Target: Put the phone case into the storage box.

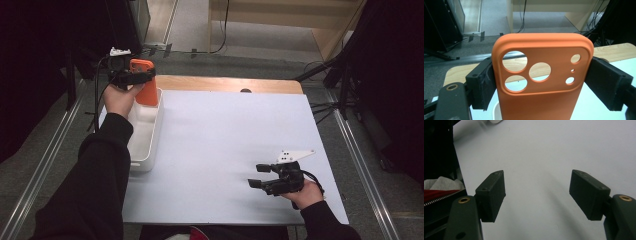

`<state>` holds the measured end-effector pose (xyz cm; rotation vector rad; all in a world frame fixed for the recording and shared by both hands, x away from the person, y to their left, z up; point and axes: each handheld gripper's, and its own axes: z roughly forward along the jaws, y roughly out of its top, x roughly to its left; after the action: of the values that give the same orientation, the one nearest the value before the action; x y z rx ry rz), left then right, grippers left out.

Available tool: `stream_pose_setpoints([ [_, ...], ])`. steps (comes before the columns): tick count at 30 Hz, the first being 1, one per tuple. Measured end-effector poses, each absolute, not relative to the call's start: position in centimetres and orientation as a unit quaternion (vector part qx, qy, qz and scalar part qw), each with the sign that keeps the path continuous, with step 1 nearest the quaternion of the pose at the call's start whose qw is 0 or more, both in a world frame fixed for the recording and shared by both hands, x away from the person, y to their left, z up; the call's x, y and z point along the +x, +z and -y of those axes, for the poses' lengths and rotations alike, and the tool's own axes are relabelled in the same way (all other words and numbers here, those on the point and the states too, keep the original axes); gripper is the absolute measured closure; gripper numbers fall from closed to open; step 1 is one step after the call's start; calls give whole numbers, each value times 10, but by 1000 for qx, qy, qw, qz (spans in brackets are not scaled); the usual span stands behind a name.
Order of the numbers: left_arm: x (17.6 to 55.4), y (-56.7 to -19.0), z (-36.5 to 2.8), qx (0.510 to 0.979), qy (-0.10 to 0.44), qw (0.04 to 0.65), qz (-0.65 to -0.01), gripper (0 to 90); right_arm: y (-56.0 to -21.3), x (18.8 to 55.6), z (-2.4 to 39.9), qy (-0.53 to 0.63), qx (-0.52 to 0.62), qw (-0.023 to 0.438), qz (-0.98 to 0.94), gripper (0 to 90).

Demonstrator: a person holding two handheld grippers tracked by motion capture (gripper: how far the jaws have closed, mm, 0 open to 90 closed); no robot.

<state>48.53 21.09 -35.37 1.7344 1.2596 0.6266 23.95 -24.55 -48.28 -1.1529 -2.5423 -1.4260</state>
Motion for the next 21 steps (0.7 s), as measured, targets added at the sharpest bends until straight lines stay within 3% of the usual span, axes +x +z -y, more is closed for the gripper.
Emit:
stream_pose_setpoints([
  [21,496,-377,-210,702,249,412,-524,162,-483,240,244,-455,-366,7,811,280],
])
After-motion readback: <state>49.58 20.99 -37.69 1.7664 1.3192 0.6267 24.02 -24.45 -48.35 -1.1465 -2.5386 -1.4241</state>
